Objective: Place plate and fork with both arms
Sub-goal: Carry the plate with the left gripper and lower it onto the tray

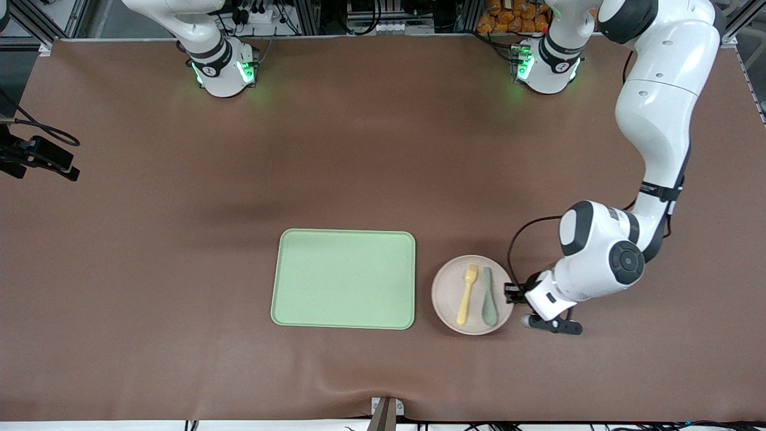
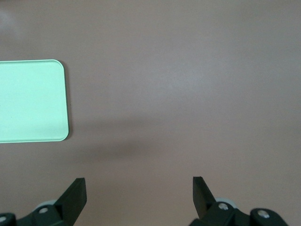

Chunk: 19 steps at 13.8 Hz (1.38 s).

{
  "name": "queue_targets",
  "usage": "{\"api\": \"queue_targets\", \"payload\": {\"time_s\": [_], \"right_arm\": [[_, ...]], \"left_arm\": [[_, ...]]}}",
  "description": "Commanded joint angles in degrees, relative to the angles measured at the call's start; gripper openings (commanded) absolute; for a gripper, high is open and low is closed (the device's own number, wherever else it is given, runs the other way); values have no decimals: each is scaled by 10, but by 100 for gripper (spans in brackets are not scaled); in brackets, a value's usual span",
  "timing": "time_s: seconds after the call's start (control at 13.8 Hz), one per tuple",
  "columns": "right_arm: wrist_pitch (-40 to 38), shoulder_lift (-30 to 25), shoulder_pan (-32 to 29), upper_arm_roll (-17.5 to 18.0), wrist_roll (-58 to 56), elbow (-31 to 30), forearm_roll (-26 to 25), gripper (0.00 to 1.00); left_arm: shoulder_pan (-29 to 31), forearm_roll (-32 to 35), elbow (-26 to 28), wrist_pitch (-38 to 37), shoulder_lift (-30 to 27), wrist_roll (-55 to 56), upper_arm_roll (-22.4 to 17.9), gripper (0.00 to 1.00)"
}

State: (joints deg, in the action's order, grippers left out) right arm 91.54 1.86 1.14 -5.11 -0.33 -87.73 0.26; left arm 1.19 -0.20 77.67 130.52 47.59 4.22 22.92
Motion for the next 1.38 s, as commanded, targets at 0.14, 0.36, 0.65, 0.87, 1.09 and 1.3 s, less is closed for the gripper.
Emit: {"api": "queue_targets", "payload": {"time_s": [0.14,0.36,0.65,0.87,1.09,1.3], "right_arm": [[-5,5,-8,5,-2,10,9,100],[-4,18,-7,6,-6,9,10,100],[-4,27,-4,6,-6,10,9,100],[-1,28,-4,7,-2,10,9,100],[0,32,-5,7,1,10,11,100],[16,57,9,8,2,10,24,100]], "left_arm": [[-80,-59,-51,-13,9,7,4,0],[-138,-67,-58,7,24,46,2,0],[-196,-67,-61,106,60,110,-17,0],[-219,-67,-63,152,79,125,-34,0],[-232,-67,-65,177,94,142,-36,0],[-242,-67,-65,184,100,145,-46,0]]}}
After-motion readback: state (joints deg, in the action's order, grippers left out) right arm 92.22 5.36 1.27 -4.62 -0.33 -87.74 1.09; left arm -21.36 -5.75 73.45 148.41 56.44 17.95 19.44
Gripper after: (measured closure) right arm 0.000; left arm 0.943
